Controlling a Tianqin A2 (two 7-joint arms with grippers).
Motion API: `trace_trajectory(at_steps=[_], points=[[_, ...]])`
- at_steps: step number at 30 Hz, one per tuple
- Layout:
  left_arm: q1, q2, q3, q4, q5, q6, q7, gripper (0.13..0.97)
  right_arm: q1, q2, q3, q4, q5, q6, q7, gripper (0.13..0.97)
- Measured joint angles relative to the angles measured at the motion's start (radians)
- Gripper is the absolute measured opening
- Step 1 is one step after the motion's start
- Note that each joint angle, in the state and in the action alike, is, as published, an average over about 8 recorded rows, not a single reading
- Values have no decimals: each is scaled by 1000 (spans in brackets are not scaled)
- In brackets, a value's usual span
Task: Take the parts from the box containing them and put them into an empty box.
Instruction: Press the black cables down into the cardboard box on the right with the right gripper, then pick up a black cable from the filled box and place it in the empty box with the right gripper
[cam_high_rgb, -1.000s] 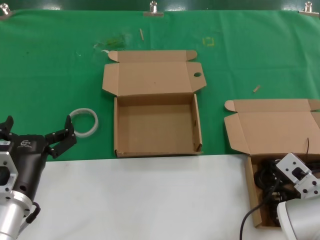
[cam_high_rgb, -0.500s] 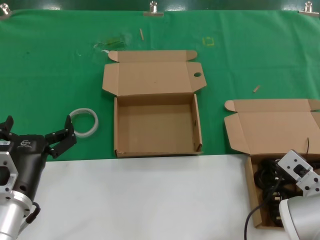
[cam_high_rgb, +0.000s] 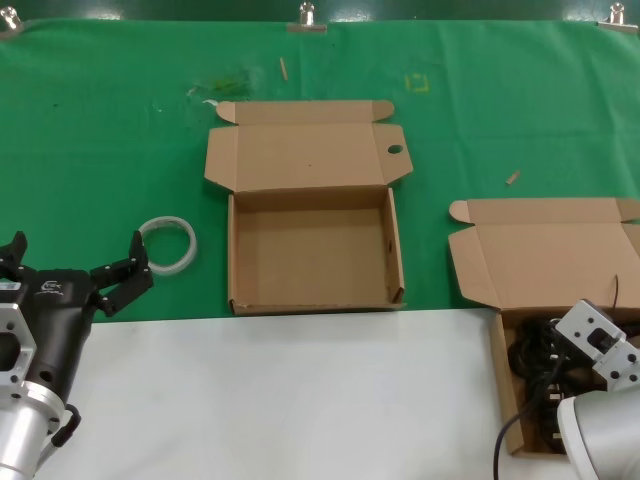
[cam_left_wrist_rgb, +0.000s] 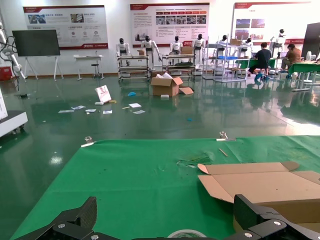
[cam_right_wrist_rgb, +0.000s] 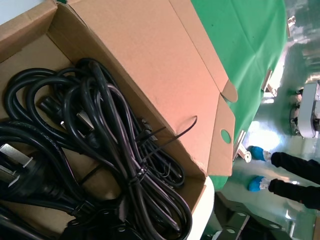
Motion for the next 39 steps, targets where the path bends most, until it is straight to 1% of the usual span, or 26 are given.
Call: trace_trajectory(at_steps=[1, 9, 13, 21, 22, 30, 39], points=[[0, 0, 0, 0, 0, 0, 0, 965, 1, 0, -1, -2, -1, -1, -1, 664], [0, 0, 0, 0, 0, 0, 0, 965, 11, 0, -6, -15, -1, -7, -7, 447], [0, 0, 0, 0, 0, 0, 0, 965, 14, 0, -8, -20, 0, -10, -9, 447], [0, 0, 0, 0, 0, 0, 0, 965, 14, -1, -8, -18, 3, -10, -8, 279], [0, 0, 0, 0, 0, 0, 0, 965, 14, -1, -8, -16, 2, -9, -8, 279], [0, 0, 0, 0, 0, 0, 0, 965, 8, -2, -12, 17, -5, 5, -5, 187], [0, 0, 0, 0, 0, 0, 0, 965, 8, -2, -46, 109, -38, 40, -1, 173]])
